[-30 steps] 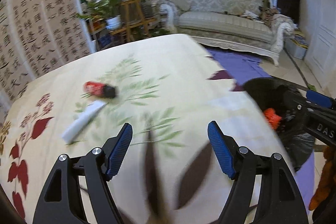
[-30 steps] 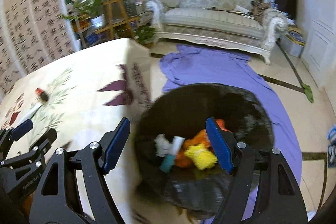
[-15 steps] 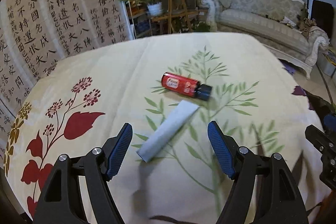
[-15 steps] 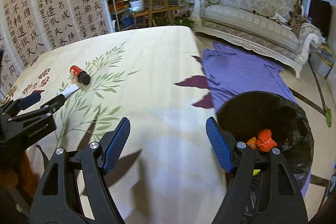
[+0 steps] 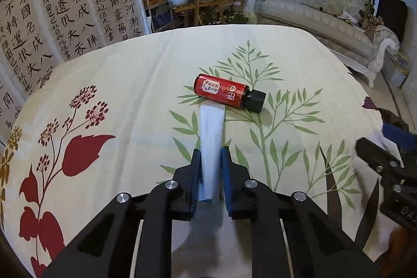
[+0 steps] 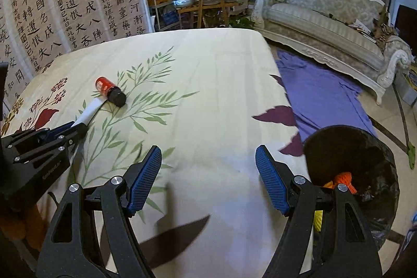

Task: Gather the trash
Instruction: 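Grasp the red-and-black bottle with the right tool while the left tool holds the tube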

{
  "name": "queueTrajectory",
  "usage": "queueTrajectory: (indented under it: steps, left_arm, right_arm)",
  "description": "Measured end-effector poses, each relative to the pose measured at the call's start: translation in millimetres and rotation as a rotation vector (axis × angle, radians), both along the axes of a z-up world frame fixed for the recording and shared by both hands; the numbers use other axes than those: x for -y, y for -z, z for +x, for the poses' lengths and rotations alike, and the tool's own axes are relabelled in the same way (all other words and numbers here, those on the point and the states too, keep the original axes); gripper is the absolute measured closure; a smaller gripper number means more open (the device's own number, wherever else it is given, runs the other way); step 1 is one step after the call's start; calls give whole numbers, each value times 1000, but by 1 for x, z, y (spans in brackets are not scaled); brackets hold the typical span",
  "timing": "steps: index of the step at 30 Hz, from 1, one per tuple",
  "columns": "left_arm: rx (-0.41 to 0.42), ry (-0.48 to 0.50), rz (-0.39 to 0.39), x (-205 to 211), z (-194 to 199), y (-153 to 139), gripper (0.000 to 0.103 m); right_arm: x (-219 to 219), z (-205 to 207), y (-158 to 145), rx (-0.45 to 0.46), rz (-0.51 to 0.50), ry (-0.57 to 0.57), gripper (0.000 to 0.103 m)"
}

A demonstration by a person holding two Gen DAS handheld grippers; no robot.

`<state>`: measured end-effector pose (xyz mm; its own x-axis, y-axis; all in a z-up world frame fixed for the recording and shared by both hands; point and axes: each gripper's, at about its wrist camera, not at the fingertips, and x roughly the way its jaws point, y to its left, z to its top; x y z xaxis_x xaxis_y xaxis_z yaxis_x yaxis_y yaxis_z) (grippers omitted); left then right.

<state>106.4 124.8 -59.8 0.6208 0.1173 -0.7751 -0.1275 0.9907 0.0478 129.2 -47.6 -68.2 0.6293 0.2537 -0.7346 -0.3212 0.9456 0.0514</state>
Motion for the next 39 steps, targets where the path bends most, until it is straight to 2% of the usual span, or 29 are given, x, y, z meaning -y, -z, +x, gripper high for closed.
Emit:
queueTrajectory:
  steps: [7,23,39]
  left_arm:
    - [-1,-52,-8,-23,-8,-1,87]
    - [2,-240,-3,-110,-22,-2,87]
    - [13,-317,-22,-144,-36,-3,87]
  right_arm:
    - [-26,2,1,-5,-10,-63,30]
    - [-92,30,3,-15,-41,-156,30]
    - [-150,59,7,-17,-100,-220,32]
